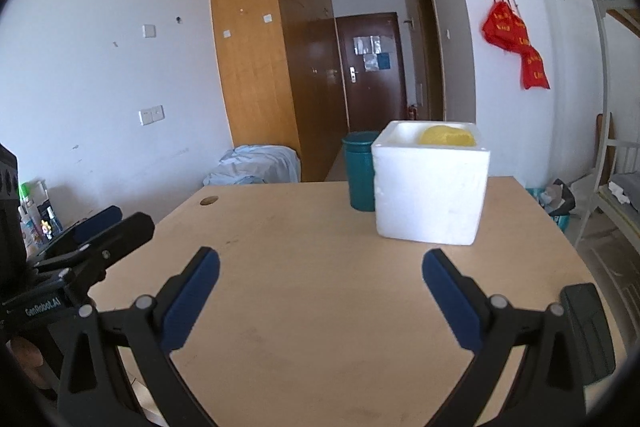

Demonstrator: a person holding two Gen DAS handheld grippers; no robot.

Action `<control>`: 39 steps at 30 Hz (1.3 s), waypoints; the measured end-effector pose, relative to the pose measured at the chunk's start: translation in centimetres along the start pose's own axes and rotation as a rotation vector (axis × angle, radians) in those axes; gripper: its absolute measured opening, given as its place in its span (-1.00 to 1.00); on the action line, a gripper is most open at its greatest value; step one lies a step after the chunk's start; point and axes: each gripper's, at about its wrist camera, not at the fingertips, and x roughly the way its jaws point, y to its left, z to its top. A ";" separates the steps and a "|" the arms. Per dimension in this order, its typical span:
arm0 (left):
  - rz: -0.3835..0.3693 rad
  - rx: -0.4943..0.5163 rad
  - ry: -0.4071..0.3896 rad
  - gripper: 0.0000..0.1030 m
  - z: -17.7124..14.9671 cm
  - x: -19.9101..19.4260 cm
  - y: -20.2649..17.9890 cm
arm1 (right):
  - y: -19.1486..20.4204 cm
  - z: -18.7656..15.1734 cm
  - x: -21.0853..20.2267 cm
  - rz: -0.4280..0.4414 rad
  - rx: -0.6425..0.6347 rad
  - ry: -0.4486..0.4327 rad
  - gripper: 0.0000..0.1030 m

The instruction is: Organize soft objects

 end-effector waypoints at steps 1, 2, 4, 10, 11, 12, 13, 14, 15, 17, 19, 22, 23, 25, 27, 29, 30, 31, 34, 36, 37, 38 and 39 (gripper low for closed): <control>0.010 0.004 -0.006 0.94 -0.3 -0.4 0.1 | 0.2 -0.1 -0.1 0.005 -0.002 -0.002 0.99; 0.024 0.006 -0.013 0.94 -0.6 -0.9 0.3 | 0.3 -0.2 -0.3 0.010 -0.002 -0.006 0.99; 0.040 0.009 -0.028 0.94 -0.9 -1.6 0.5 | 0.6 -0.3 -0.7 0.009 -0.002 -0.025 0.99; 0.103 0.011 -0.081 1.00 -1.5 -3.6 0.9 | 2.0 -0.8 -2.5 0.005 -0.025 -0.109 0.99; 0.123 0.016 -0.095 1.00 -1.6 -4.0 0.9 | 2.3 -0.9 -2.8 -0.004 -0.034 -0.129 0.99; 0.136 0.020 -0.107 1.00 -1.7 -4.4 0.9 | 2.6 -1.0 -3.1 -0.011 -0.043 -0.147 0.99; 0.146 0.024 -0.121 1.00 -1.8 -4.8 0.8 | 2.8 -1.0 -3.5 -0.013 -0.053 -0.163 0.99; 0.156 0.032 -0.135 1.00 -1.8 -5.2 0.8 | 3.1 -1.1 -3.8 -0.015 -0.064 -0.181 0.99; 0.163 0.036 -0.145 1.00 -1.7 -5.4 0.8 | 3.4 -1.2 -4.1 -0.015 -0.072 -0.196 0.99; 0.173 0.035 -0.163 1.00 -1.8 -6.1 0.8 | 3.7 -1.3 -4.6 -0.012 -0.082 -0.218 0.99; 0.179 0.035 -0.171 1.00 -1.9 -6.5 0.9 | 4.0 -1.4 -4.9 -0.009 -0.090 -0.235 0.99; 0.208 0.039 -0.194 1.00 -2.2 -7.0 1.0 | 4.1 -1.7 -4.6 -0.039 -0.092 -0.242 1.00; 0.216 0.037 -0.203 1.00 -2.3 -7.2 1.1 | 3.9 -1.8 -4.4 -0.045 -0.088 -0.239 1.00; 0.230 0.022 -0.221 1.00 -2.5 -7.6 1.3 | 3.7 -2.0 -4.1 -0.049 -0.078 -0.230 1.00; 0.242 0.007 -0.226 1.00 -2.6 -7.6 1.4 | 3.5 -2.1 -4.0 -0.063 -0.075 -0.228 1.00; 0.236 0.005 -0.209 1.00 -2.6 -7.3 1.4 | 3.3 -2.1 -4.1 -0.073 -0.075 -0.233 1.00; 0.235 0.005 -0.208 1.00 -2.6 -7.3 1.4 | 3.3 -2.1 -4.3 -0.073 -0.075 -0.239 1.00; 0.235 0.005 -0.209 1.00 -2.7 -7.3 1.4 | 3.2 -2.1 -4.4 -0.077 -0.072 -0.246 1.00; 0.220 0.015 -0.208 1.00 -2.9 -7.1 0.9 | 3.1 -2.2 -4.4 -0.082 -0.071 -0.243 1.00; 0.199 0.023 -0.202 1.00 -3.1 -6.9 0.5 | 3.0 -2.4 -4.3 -0.092 -0.070 -0.238 1.00; 0.188 0.028 -0.197 1.00 -3.1 -6.8 0.3 | 2.9 -2.5 -4.3 -0.093 -0.068 -0.235 1.00; 0.180 0.034 -0.192 1.00 -3.1 -6.7 0.0 | 2.9 -2.5 -4.3 -0.091 -0.066 -0.230 1.00; 0.176 0.038 -0.192 1.00 -3.1 -6.7 -0.2 | 2.8 -2.5 -4.3 -0.089 -0.066 -0.228 1.00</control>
